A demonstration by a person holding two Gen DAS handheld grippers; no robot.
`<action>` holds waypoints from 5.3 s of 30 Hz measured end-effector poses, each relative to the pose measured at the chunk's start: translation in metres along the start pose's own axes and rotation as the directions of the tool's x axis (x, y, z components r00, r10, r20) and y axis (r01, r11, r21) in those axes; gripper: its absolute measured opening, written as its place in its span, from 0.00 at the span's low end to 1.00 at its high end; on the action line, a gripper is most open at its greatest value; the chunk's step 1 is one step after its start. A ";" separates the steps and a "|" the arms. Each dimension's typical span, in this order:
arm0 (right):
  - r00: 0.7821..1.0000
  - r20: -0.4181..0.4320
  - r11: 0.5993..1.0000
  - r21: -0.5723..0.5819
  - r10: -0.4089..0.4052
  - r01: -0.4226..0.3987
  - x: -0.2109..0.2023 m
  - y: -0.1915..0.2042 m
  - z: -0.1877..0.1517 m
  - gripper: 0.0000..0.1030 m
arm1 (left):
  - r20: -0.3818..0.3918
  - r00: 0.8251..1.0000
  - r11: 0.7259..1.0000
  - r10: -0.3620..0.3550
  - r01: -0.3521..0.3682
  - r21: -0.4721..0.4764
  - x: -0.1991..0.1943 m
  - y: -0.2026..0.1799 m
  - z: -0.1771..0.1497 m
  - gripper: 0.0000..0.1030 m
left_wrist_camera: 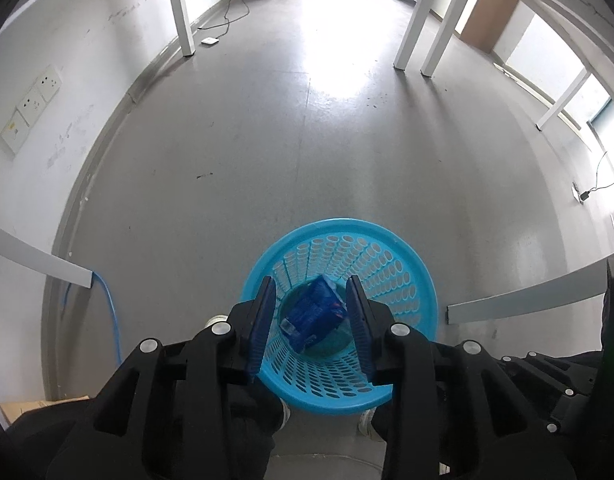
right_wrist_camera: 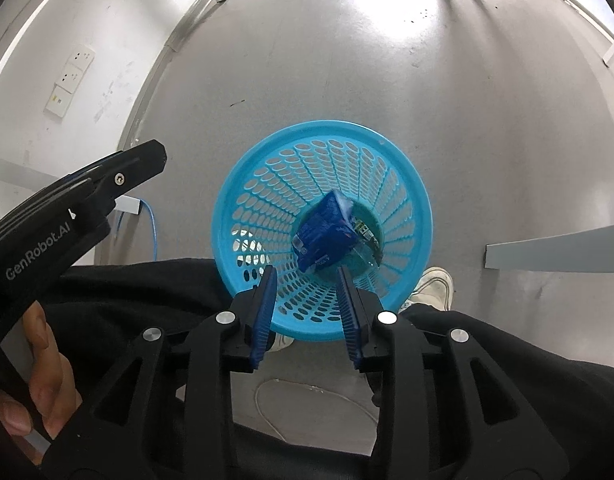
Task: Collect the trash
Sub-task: 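Open both grippers over the blue basket, dropping the bag and strip, then raise both grippers back toward the table and the remaining trash, then grasp the white box with the left gripper while the right grasps the yellow sponge, then carry the white box and yellow sponge down over the blue basket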
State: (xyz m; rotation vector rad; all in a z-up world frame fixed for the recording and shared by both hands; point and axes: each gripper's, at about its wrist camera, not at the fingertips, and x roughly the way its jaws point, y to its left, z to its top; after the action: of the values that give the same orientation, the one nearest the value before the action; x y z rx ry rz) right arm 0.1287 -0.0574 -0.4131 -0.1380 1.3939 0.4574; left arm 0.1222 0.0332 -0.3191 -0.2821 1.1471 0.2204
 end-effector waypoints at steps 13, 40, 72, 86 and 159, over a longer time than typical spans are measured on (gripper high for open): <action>0.990 0.135 0.998 -0.052 0.031 -0.024 -0.065 0.005 -0.035 0.47 | 0.104 0.995 0.999 -0.002 0.006 -0.035 -0.060 0.019 -0.017 0.54; 0.912 0.406 0.981 -0.195 0.063 0.019 -0.224 0.012 -0.111 0.77 | 0.446 0.895 0.998 -0.017 -0.009 0.057 -0.219 0.022 -0.079 0.66; 0.798 0.587 0.969 -0.247 0.137 0.015 -0.394 0.027 -0.004 0.91 | 0.589 0.800 0.991 -0.115 0.054 0.119 -0.329 0.012 0.011 0.94; 0.834 0.547 0.980 -0.194 0.069 0.046 -0.390 0.002 0.056 0.91 | 0.533 0.826 0.957 -0.184 0.027 0.288 -0.311 -0.041 0.050 0.94; 0.839 0.537 0.981 -0.194 0.087 0.022 -0.364 0.005 0.054 0.14 | 0.511 0.830 0.951 -0.221 0.067 0.301 -0.296 -0.038 0.068 0.59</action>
State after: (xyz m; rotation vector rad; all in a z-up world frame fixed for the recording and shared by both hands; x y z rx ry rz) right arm 0.1385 -0.1170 -0.0500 -0.1286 0.7877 0.6068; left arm 0.0754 0.0116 -0.0177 -0.0509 0.5745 -0.0018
